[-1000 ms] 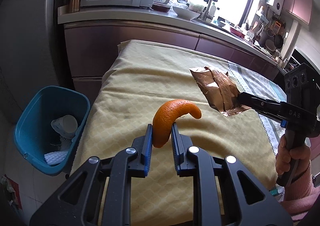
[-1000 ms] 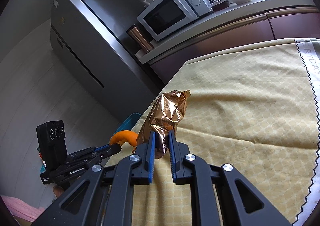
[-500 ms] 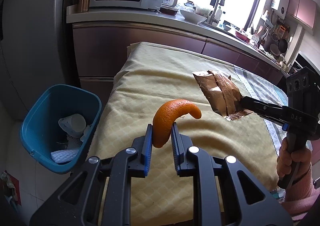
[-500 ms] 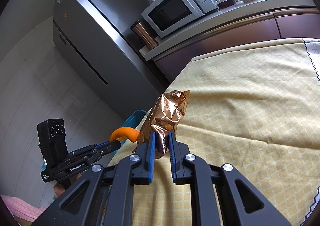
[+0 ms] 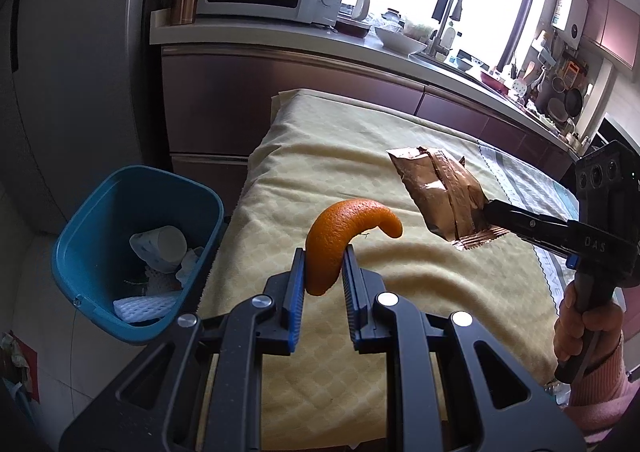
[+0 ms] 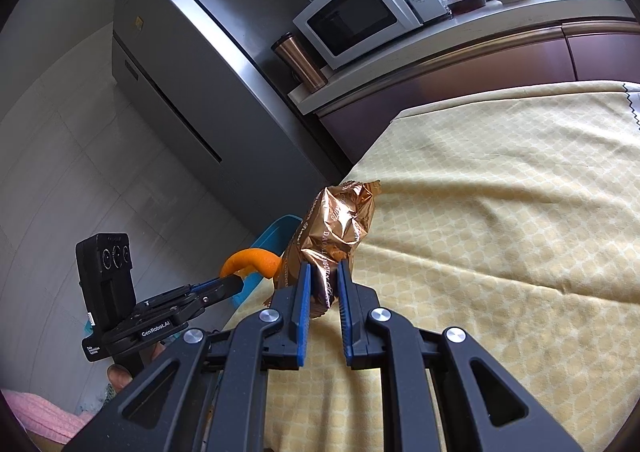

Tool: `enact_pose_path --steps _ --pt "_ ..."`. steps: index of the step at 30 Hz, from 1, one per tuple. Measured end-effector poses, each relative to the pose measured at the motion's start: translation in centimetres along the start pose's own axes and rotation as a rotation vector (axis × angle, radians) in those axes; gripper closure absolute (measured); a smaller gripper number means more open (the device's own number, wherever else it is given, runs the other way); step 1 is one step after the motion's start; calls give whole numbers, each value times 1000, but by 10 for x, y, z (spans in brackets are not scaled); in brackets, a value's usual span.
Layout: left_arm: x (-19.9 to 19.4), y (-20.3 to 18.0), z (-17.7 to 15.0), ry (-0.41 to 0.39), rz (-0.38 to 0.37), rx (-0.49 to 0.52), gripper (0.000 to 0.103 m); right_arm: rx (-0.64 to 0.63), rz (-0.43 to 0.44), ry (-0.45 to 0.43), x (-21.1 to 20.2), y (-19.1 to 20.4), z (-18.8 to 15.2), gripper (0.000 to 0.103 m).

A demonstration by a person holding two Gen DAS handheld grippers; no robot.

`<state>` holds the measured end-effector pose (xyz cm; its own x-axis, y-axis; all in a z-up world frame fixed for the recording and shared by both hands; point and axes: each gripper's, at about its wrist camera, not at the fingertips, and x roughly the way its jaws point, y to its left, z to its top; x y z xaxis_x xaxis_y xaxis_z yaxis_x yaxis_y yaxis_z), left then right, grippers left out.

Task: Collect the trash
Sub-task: 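Carry the orange peel and foil bag over the blue bin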

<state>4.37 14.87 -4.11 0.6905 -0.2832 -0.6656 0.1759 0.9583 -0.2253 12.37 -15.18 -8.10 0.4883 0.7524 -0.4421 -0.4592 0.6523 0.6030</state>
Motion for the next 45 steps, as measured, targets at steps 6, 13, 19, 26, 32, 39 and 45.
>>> enact_pose_path --steps 6,13,19,26,32,39,45 --pt "-4 6 1 -6 13 -10 85 -13 11 13 5 3 2 91" --pt "-8 16 1 -12 28 -28 84 -23 24 24 10 10 3 91" --pt "-11 21 2 -16 37 -39 85 -27 30 35 15 15 4 91" --pt "-14 28 1 -22 45 -51 85 -37 40 47 23 20 5 91" --pt "-17 31 0 -27 57 -61 85 -49 46 56 29 24 6 91" --pt "-19 38 -1 -30 67 -74 85 -60 53 67 36 28 8 91" --pt "-21 42 -1 -33 74 -84 85 -68 57 75 41 31 10 91"
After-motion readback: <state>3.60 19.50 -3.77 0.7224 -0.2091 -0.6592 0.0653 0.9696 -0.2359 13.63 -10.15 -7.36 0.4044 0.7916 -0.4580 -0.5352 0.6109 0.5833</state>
